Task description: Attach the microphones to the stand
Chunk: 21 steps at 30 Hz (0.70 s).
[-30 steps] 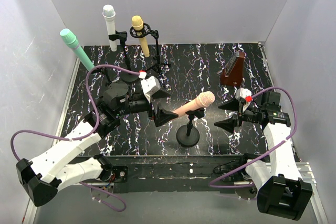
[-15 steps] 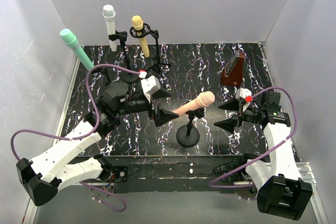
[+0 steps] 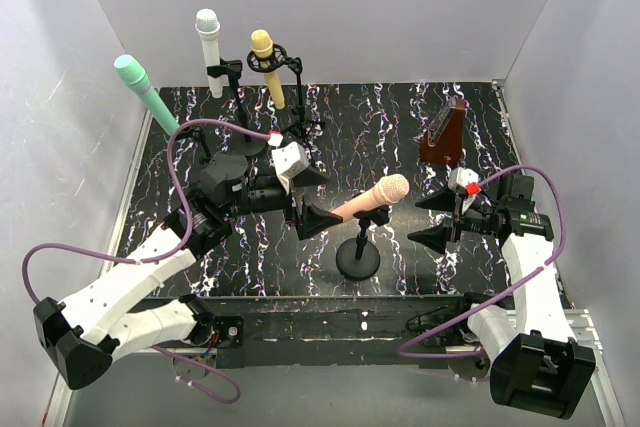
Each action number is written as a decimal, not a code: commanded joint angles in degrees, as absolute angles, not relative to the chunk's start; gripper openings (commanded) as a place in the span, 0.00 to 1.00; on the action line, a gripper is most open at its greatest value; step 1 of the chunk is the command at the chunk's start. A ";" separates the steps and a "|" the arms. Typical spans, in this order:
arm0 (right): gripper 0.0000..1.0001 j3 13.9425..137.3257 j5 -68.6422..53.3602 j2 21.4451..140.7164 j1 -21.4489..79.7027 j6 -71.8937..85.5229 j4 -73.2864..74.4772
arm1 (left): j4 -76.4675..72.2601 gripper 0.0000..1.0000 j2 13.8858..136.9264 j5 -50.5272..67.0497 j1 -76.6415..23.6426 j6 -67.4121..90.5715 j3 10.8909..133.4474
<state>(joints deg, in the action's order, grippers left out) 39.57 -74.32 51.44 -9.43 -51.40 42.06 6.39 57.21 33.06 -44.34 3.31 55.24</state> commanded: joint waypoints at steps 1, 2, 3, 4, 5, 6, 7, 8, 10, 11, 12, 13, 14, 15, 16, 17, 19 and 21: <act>0.91 40.52 -74.80 51.50 -9.84 -52.38 42.71 | 6.50 0.98 57.74 33.84 -44.12 3.52 58.01; 0.91 40.52 -74.79 51.42 -9.84 -52.47 42.71 | 6.76 0.98 57.83 34.01 -44.12 3.60 58.09; 0.91 40.52 -74.79 51.33 -9.84 -52.47 42.80 | 6.94 0.98 58.09 34.10 -44.12 3.52 58.36; 0.91 40.43 -74.88 51.50 -9.84 -52.64 42.72 | 7.03 0.98 58.44 34.28 -44.12 3.52 58.45; 0.91 40.52 -74.88 51.50 -9.84 -52.65 42.80 | 7.03 0.98 58.62 34.36 -44.12 3.52 58.53; 0.91 40.52 -74.80 51.76 -9.84 -52.73 42.89 | 6.94 0.98 58.80 34.63 -44.12 3.43 58.62; 0.91 40.52 -74.88 51.94 -9.84 -52.73 42.80 | 6.77 0.98 59.23 34.98 -44.12 3.43 58.80; 0.91 40.60 -74.88 52.29 -9.84 -52.73 42.89 | 6.42 0.98 59.50 35.24 -44.12 3.25 58.89; 0.91 40.78 -74.79 52.47 -9.84 -53.00 42.98 | 5.54 0.98 60.55 36.73 -44.12 2.73 59.15; 0.91 40.78 -74.79 52.47 -9.84 -53.00 43.07 | 4.84 0.98 60.99 37.70 -44.12 2.29 59.41; 0.91 40.78 -74.79 52.30 -9.84 -52.91 43.15 | 3.96 0.98 61.52 38.75 -44.12 2.29 59.50; 0.91 40.61 -74.71 52.03 -9.84 -53.00 43.15 | 3.26 0.98 62.22 39.63 -44.12 2.20 59.68; 0.91 40.61 -74.71 51.86 -9.93 -53.00 43.15 | 2.90 0.98 62.84 40.77 -44.12 1.76 60.11; 0.91 40.61 -74.71 51.77 -9.93 -53.00 43.24 | 2.73 0.98 63.45 41.74 -44.12 1.50 60.38; 0.91 40.61 -74.71 51.77 -9.93 -53.00 43.16 | 2.55 0.98 64.41 43.05 -44.12 1.23 60.82; 0.91 40.61 -74.79 51.77 -9.93 -53.09 43.24 | 2.37 0.98 65.29 44.28 -44.12 1.23 61.34; 0.91 40.61 -74.79 51.94 -9.93 -53.17 43.24 | 1.85 0.98 66.70 46.31 -44.12 1.49 62.22; 0.91 40.61 -74.79 51.86 -9.93 -53.17 43.33 | 1.50 0.98 68.20 47.19 -44.21 1.84 62.75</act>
<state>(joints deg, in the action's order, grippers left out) 39.57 -74.26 52.42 -9.65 -52.40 42.33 3.75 66.57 42.11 -44.34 2.35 59.75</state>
